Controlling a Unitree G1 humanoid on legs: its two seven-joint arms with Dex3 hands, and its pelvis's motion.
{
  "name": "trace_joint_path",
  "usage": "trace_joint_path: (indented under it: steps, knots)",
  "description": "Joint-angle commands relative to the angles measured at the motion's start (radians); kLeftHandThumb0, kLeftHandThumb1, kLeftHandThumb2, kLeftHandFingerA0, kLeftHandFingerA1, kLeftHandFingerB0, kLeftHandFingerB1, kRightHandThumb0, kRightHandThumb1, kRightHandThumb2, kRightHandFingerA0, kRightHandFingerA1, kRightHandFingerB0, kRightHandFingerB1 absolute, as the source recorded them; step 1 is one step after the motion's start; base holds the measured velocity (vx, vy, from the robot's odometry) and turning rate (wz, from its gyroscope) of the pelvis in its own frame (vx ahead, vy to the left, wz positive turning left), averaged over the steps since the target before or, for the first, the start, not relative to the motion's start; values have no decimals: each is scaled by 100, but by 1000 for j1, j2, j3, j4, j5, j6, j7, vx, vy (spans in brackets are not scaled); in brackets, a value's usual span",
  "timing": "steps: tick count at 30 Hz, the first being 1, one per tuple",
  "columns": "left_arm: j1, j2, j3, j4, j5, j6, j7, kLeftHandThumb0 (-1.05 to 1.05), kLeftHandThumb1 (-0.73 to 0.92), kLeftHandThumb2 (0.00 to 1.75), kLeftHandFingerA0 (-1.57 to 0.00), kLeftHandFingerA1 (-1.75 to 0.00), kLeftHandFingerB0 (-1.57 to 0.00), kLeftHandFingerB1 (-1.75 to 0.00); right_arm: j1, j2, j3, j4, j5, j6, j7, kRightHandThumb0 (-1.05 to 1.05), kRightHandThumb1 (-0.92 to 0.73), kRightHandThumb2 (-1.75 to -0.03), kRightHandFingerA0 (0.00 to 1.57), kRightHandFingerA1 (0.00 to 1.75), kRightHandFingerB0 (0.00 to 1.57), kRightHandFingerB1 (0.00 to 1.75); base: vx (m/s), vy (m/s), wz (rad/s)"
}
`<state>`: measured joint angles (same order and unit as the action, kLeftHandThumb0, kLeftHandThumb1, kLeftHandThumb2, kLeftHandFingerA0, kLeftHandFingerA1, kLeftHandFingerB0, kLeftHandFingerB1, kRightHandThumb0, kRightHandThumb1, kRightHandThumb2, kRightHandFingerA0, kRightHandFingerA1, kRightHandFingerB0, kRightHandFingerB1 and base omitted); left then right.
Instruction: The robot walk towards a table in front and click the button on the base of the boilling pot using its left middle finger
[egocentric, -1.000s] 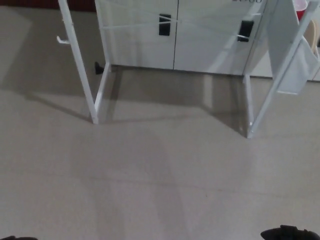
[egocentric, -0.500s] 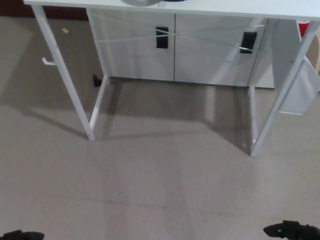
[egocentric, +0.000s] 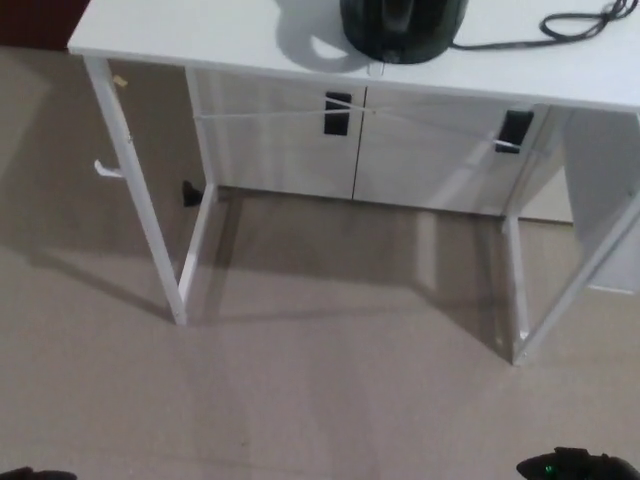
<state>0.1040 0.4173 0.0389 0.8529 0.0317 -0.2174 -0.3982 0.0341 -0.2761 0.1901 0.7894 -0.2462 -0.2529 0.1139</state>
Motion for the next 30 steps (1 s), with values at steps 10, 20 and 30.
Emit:
trace_joint_path:
  steps: [10, 20, 30]
  knots:
    - [-2, 11, -9, 21, 3, -21, -9, -48, 44, 72, -54, -52, -35, -43, -6, -15, 7, 30, -15, 7, 1, -34, -47, -54, 69, 43, 56, 40, 287, -115, 18]
    - [15, -10, 5, 21, 4, -36, 63, -40, 51, 56, -46, -38, -41, -33, 10, 5, -22, 30, -25, 4, -81, -33, -47, -54, 63, 41, 52, 39, 263, -12, -10]
    - [-4, 1, -3, 18, 31, -68, 95, -48, 43, 69, -39, -45, -37, -42, -3, 5, -25, 13, -24, 10, -79, -34, -48, -54, 65, 42, 51, 39, 190, 58, -5]
